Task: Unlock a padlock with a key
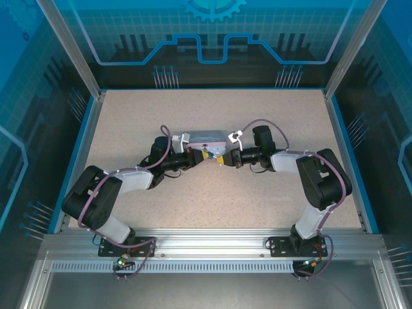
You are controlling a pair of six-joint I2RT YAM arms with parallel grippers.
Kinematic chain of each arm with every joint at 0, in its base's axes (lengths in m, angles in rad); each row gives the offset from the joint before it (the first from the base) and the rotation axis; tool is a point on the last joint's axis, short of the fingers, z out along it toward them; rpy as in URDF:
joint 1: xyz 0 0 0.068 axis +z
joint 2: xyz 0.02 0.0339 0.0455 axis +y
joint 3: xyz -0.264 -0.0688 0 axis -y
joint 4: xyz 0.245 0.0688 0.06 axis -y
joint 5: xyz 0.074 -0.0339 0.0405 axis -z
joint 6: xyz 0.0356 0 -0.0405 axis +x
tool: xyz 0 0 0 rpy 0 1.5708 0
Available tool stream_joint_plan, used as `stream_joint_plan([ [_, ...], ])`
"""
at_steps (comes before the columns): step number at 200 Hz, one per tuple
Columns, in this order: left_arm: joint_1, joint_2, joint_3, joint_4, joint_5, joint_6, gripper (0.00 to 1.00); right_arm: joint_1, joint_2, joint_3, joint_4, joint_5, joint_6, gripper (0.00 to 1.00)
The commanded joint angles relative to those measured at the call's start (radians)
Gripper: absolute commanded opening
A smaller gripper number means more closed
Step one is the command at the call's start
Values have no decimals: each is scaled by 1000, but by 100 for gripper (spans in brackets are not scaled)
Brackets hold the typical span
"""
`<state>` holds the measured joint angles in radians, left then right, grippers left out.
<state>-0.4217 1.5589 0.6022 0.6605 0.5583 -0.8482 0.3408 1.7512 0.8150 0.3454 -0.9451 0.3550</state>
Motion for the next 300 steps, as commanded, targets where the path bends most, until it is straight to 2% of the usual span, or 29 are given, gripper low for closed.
stream_joint_plan([
  [1,-20,7,-3,59,112,48,0,-11,14,24,30,-20,-21,0],
  [163,-20,5,-22,144,131,-13,0,-6,152,101,32,2,-27,0],
  [254,-20,14,-33,149,124,-14,0,-11,116,87,108,-56,8,0],
  [300,-20,15,-36,160,120,-21,0,6,158,98,110,-50,24,0],
])
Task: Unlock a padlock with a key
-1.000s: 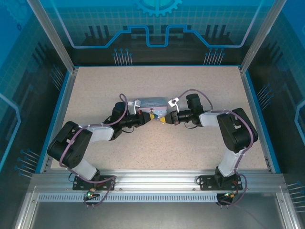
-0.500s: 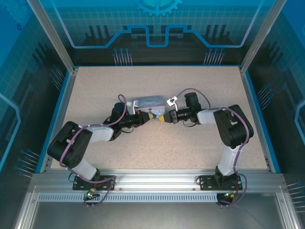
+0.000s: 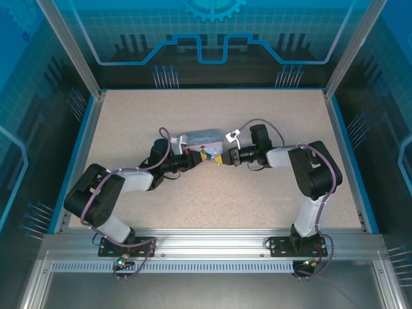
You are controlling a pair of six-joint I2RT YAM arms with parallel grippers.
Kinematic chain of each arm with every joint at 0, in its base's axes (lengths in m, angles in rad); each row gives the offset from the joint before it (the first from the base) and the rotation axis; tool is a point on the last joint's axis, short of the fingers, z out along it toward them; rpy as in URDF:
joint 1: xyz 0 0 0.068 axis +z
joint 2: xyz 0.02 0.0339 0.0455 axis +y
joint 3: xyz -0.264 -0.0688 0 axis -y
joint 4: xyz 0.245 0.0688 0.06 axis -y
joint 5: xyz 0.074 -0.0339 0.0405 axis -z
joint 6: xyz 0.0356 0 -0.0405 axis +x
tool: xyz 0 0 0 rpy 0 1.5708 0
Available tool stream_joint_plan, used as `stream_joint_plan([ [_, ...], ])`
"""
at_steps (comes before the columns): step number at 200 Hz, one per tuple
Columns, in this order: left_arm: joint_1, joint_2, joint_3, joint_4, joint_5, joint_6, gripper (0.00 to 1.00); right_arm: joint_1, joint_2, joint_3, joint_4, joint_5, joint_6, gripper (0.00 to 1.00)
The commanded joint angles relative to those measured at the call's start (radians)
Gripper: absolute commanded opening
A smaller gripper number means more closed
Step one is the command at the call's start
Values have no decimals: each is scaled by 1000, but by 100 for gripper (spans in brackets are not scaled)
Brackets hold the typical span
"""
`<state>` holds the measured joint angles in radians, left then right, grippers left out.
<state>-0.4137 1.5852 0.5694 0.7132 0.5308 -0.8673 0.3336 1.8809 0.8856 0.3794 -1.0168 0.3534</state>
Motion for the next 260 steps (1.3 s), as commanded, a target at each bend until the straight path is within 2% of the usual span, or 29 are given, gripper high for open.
stream_joint_plan([
  [1,-28,-11,-3,107,147,-1,0,15,29,27,78,21,26,0],
  [25,-28,-6,-10,95,128,11,0,35,29,5,133,25,57,0],
  [149,-28,103,-61,207,30,-13,0,62,44,-57,73,104,41,0],
  [171,-28,127,-74,237,18,-22,4,68,49,-62,76,108,42,0],
  [225,-28,181,-91,297,-13,-42,23,80,73,-68,74,126,46,0],
  [260,-28,202,-94,315,-29,-47,30,90,81,-68,73,129,46,0],
])
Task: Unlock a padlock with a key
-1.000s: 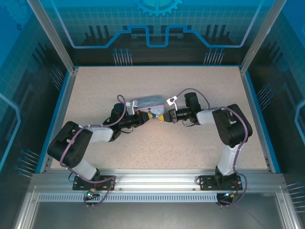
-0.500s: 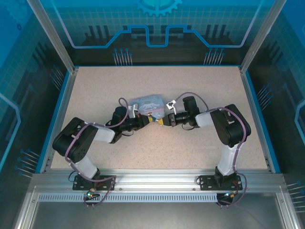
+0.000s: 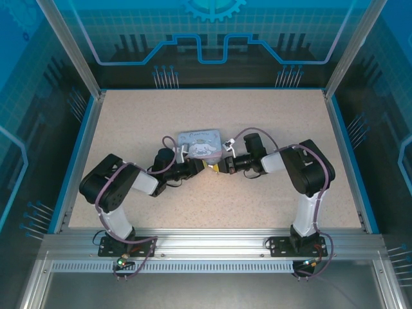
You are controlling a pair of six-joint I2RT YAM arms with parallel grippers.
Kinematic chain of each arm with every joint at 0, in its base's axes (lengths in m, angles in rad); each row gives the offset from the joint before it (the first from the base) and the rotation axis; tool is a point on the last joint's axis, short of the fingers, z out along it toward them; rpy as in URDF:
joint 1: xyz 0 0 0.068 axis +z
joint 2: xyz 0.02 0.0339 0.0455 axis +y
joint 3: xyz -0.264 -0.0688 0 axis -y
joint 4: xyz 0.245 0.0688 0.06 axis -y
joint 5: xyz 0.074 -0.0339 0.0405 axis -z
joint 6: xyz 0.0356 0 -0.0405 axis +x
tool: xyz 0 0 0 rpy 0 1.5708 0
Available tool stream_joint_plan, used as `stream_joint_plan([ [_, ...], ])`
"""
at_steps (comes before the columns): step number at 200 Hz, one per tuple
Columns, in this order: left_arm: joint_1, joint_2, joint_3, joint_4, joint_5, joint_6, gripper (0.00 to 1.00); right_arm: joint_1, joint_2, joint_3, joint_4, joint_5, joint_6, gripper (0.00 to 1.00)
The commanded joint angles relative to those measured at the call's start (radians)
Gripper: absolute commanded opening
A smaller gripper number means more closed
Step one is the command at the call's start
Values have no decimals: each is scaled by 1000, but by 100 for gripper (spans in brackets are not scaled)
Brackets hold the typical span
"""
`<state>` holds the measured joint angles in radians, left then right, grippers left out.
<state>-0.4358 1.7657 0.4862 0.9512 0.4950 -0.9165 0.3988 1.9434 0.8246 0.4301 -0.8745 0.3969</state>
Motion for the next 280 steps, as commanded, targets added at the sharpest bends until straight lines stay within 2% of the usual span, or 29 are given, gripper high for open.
stream_joint_plan([
  [1,-6,23,-11,77,7,2,30,24,18,-7,23,-12,2,0],
  [66,-5,47,-45,89,-45,3,42,40,42,-9,-1,10,-8,0],
  [85,-6,38,-56,65,-77,-4,49,40,45,-11,-8,17,-11,0],
  [157,-23,-47,-71,-61,-189,6,52,37,-33,-22,-87,74,-54,0],
  [193,-52,-23,-60,-3,-204,-19,59,38,-25,-11,-103,83,-57,0],
  [242,-66,33,-55,23,-247,-45,60,38,-31,-19,-99,88,-59,0],
  [280,-75,-113,-93,-130,-346,31,61,37,-75,-31,-96,116,-67,0],
])
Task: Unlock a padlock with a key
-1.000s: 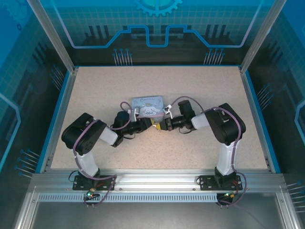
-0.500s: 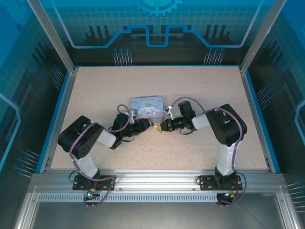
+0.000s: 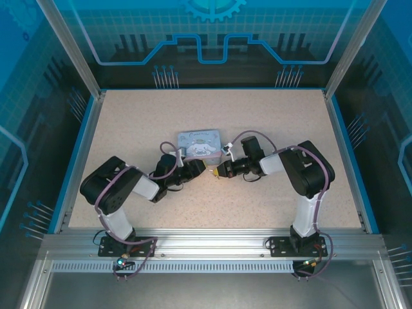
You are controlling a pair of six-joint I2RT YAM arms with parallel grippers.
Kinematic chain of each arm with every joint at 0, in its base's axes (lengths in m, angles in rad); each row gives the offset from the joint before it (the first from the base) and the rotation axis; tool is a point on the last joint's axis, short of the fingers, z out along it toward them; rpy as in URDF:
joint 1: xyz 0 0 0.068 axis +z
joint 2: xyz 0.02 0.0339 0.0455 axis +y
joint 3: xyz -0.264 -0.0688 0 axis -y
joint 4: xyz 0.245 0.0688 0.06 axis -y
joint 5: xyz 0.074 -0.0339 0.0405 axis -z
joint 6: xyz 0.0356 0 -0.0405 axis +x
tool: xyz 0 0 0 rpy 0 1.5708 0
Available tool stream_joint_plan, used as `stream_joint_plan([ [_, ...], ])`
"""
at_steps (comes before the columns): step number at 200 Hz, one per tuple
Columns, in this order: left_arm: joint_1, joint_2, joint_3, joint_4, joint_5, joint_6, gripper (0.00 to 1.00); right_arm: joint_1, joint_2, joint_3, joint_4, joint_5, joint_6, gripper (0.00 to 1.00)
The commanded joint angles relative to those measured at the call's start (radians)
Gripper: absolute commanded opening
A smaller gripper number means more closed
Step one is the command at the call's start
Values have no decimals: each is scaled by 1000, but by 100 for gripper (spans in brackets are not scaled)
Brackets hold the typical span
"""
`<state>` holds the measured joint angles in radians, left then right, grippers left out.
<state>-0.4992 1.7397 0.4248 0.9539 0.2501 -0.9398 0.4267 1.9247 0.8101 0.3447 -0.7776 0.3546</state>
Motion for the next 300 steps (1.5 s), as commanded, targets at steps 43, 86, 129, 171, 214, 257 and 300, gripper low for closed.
stream_joint_plan([
  [43,-21,-236,-32,-284,-199,127,66,0,-173,-6,-59,14,-48,0],
  [86,-21,-173,-20,-196,-168,108,68,3,-157,105,-31,-11,34,0],
  [129,-22,-136,-13,-168,-167,104,69,12,-60,245,-90,36,93,0],
  [171,-21,-98,-6,-142,-158,95,70,12,-12,298,-201,89,106,0],
  [214,-21,-54,6,-107,-165,102,70,11,2,324,-317,170,101,0],
  [257,-24,-9,27,-71,-173,133,70,12,31,351,-414,219,71,0],
  [300,-66,45,34,16,-222,158,69,14,37,346,-424,221,65,0],
])
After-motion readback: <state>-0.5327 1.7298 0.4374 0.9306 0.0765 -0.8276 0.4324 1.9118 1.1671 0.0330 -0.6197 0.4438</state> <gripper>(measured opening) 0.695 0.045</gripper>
